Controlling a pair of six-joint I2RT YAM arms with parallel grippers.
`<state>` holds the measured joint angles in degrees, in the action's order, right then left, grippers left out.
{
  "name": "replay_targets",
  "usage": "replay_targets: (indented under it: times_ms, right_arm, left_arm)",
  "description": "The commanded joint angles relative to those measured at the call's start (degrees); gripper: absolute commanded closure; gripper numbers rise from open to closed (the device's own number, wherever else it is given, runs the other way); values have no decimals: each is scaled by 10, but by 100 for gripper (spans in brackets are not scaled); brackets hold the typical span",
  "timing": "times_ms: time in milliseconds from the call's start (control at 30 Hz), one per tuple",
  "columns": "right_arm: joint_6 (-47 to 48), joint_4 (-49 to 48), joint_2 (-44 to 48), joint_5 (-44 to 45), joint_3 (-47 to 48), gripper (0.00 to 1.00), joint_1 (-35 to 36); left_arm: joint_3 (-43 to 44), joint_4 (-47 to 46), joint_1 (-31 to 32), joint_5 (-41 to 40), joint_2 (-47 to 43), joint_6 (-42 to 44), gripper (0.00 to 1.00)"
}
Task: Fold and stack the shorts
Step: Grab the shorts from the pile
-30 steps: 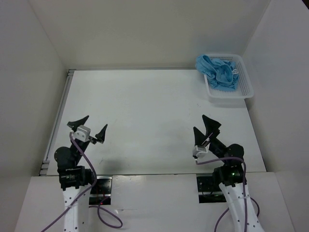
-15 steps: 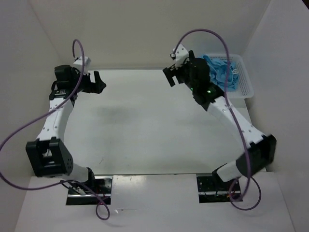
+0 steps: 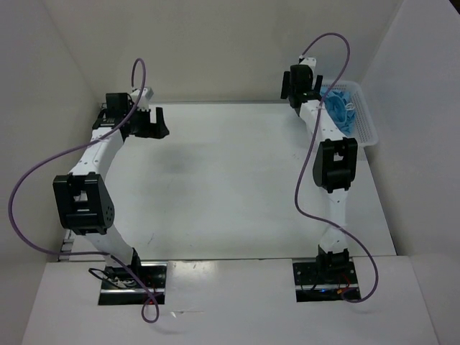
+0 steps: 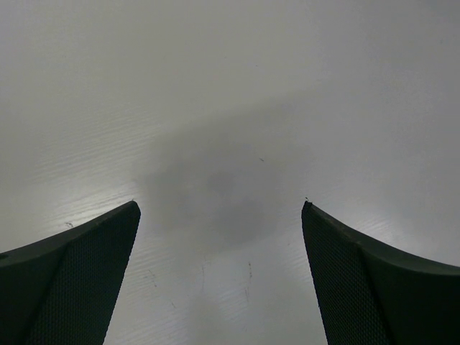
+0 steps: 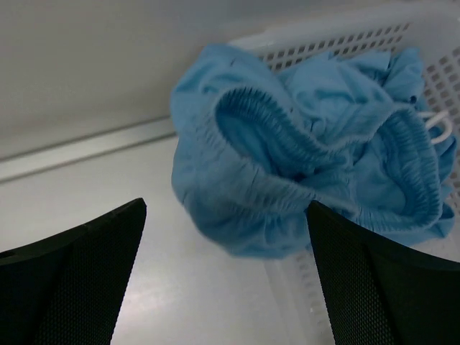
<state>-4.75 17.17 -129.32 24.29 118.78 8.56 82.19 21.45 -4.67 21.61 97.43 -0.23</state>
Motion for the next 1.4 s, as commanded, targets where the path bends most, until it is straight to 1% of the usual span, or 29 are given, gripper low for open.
replay_targets:
  times_ms: [0, 67, 167, 367, 400, 433, 467, 633, 667, 733, 767, 833, 867, 933, 967, 1033, 1067, 1133, 1233, 1367]
  right_arm:
    - [-34, -36, -50, 80, 103, 3, 3]
    - [-11, -42, -67, 74, 137, 3, 3]
    - [-10, -32, -99, 38, 174, 3, 3]
    - [-26, 6, -145, 52, 214, 3, -7]
    - [-40, 6, -145, 52, 219, 5, -7]
    - [-40, 14, -152, 58, 230, 11, -14]
    - [-49, 20, -160, 68, 235, 13, -14]
    - [-37, 20, -165, 91, 236, 14, -20]
    - [-37, 20, -165, 91, 236, 21, -20]
    - [-29, 14, -160, 111, 231, 23, -20]
    - [-20, 14, -160, 111, 226, 32, -20]
    - [-10, 3, -160, 129, 219, 44, -25]
    - [-2, 3, -160, 129, 209, 56, -25]
    - [10, -3, -160, 136, 201, 69, -25]
    - [10, -3, -154, 141, 196, 82, -25]
    - [10, -3, -149, 133, 196, 96, -25]
    - [10, -3, -142, 126, 196, 100, -25]
    - [2, 2, -133, 119, 202, 100, -30]
    - [-12, 21, -100, 85, 210, 100, -30]
    - [-24, 21, -53, 128, 228, 100, -14]
  left_arm:
    - [29, 1, 4, -8, 29, 2, 0]
    - [35, 6, 4, -23, 37, 2, 0]
    - [40, 11, 4, -36, 52, 2, 0]
    - [40, 17, 4, -28, 69, 2, 0]
    - [46, 17, 4, -28, 69, 2, 0]
    - [46, 17, 4, -20, 69, 2, 0]
    - [46, 17, 4, -20, 75, 2, 0]
    - [52, 22, 4, -15, 75, 2, 0]
    - [52, 22, 4, -15, 75, 2, 0]
    - [46, 22, 4, -15, 70, 2, 0]
    - [46, 22, 4, -15, 70, 2, 0]
    - [41, 22, 4, -15, 65, 2, 0]
    - [41, 22, 4, -15, 65, 2, 0]
    - [41, 17, 4, -10, 65, 2, 0]
    - [41, 17, 4, -10, 59, 2, 0]
    - [36, 17, 4, -10, 58, 2, 0]
    - [36, 17, 4, -10, 53, 2, 0]
    - [36, 17, 4, -22, 53, 2, 0]
    - [31, 10, 4, -22, 48, 2, 0]
    - [31, -7, 4, -10, 36, 2, 0]
